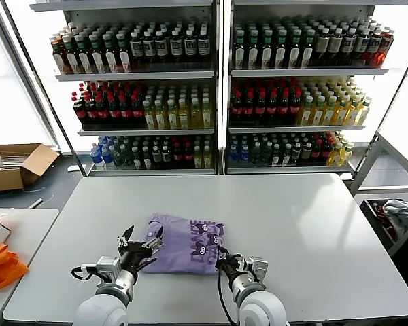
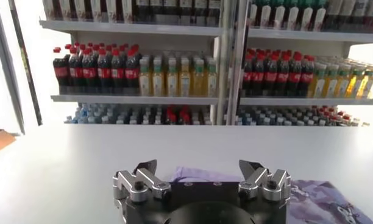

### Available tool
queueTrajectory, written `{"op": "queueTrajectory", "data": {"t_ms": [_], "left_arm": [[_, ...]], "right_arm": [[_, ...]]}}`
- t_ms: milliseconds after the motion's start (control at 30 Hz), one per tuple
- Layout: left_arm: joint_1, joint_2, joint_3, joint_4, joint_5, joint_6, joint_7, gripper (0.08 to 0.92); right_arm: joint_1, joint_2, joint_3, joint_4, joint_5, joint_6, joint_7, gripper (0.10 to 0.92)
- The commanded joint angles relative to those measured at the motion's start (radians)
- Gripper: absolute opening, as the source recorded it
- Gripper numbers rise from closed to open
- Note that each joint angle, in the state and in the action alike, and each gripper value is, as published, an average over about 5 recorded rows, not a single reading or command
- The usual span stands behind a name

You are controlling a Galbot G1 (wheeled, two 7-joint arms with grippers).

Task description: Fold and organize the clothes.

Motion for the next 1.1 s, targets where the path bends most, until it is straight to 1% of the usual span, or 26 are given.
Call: {"op": "queueTrajectory", "data": {"t_ms": [33, 200, 333, 433, 500, 667, 733, 833, 933, 1100], "left_arm": [[0.011, -0.006, 0.0, -0.004, 0.006, -0.002, -0.001, 0.823], [0.012, -0.014, 0.007, -0.006, 0.011, -0.003, -0.001, 0.823], [0.008, -0.016, 0.01, -0.006, 0.013, -0.004, -0.001, 0.823], [0.008, -0.017, 0.01, -0.007, 0.013, -0.011, -0.003, 0.822], [0.01, -0.017, 0.009, -0.01, 0.013, -0.026, -0.005, 0.823], [0.019, -0.018, 0.005, -0.018, 0.032, -0.068, -0.004, 0.823], [0.021, -0.017, 0.004, -0.02, 0.048, -0.075, -0.001, 0.823], [0.022, -0.018, 0.005, -0.023, 0.057, -0.077, 0.0, 0.823], [0.025, -0.02, 0.008, -0.024, 0.058, -0.077, 0.001, 0.823], [0.038, -0.023, 0.006, -0.028, 0.063, -0.076, 0.003, 0.823]], "right_arm": [[-0.003, -0.118, 0.07, 0.021, -0.023, -0.007, -0.013, 0.107], [-0.011, -0.192, 0.13, 0.022, -0.045, -0.018, -0.027, 0.107], [-0.031, -0.217, 0.153, 0.015, -0.066, -0.027, -0.038, 0.107], [-0.044, -0.211, 0.157, 0.013, -0.117, -0.027, -0.046, 0.113], [-0.051, -0.203, 0.159, 0.024, -0.19, -0.015, -0.06, 0.142], [-0.064, -0.177, 0.171, 0.104, -0.451, 0.059, -0.12, 0.284], [-0.06, -0.168, 0.165, 0.138, -0.513, 0.079, -0.146, 0.336], [-0.039, -0.15, 0.135, 0.157, -0.541, 0.099, -0.18, 0.423], [-0.002, -0.123, 0.088, 0.129, -0.544, 0.114, -0.209, 0.509], [0.09, -0.075, -0.028, 0.002, -0.528, 0.104, -0.222, 0.657]]}}
